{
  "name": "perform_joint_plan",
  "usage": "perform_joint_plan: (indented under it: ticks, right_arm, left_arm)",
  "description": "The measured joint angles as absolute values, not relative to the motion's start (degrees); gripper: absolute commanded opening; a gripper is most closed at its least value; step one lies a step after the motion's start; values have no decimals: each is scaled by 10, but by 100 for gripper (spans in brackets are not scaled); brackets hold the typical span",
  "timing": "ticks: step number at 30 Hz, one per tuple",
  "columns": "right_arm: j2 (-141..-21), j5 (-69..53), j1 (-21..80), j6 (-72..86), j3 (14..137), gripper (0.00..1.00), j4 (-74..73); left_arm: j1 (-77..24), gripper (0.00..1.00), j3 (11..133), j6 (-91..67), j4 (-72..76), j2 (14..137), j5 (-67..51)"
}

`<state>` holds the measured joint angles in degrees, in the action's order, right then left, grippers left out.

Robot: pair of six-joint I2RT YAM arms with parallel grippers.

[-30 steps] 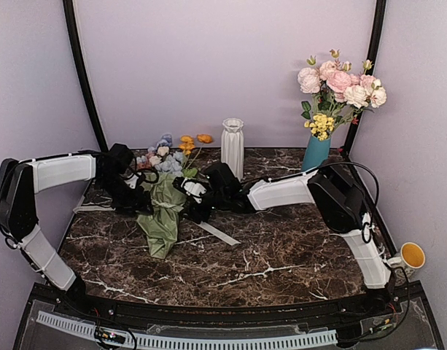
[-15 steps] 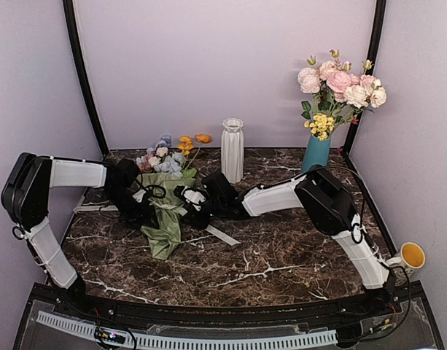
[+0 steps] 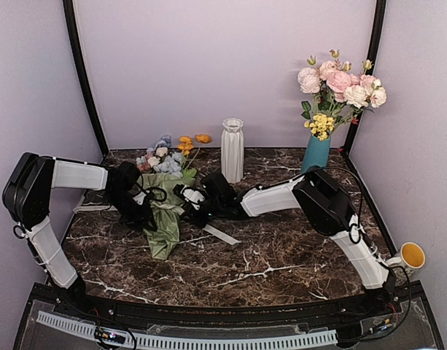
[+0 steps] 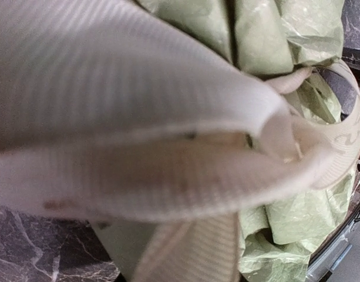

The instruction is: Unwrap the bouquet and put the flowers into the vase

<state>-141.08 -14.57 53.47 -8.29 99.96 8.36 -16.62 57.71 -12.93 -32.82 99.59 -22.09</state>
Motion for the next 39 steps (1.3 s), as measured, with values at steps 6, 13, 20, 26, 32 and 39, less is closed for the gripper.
perform_joint_plan:
  ticks: [6, 13, 20, 26, 32, 39]
  right_arm:
    - [-1426, -150, 533, -62, 1012, 0, 103]
    - [-1426, -150, 533, -54, 1012, 0, 105]
    - [-1374, -108, 530, -55, 974, 0, 93]
    - [-1237, -77, 524, -62, 909, 0, 96]
    - [-1138, -48, 523, -69, 870, 0, 112]
    - [-1080, 14, 521, -68, 804, 0, 119]
  left_arm:
    - [-166, 27, 571, -123, -321, 995, -221]
    - [-166, 21, 568, -121, -316, 994, -214]
    - [-166, 17, 548, -124, -301, 975, -190]
    - [-166, 16, 530, -124, -288, 960, -173]
    - [-166, 15, 518, -117, -280, 947, -158]
    - [-166, 15, 515, -111, -278, 942, -152]
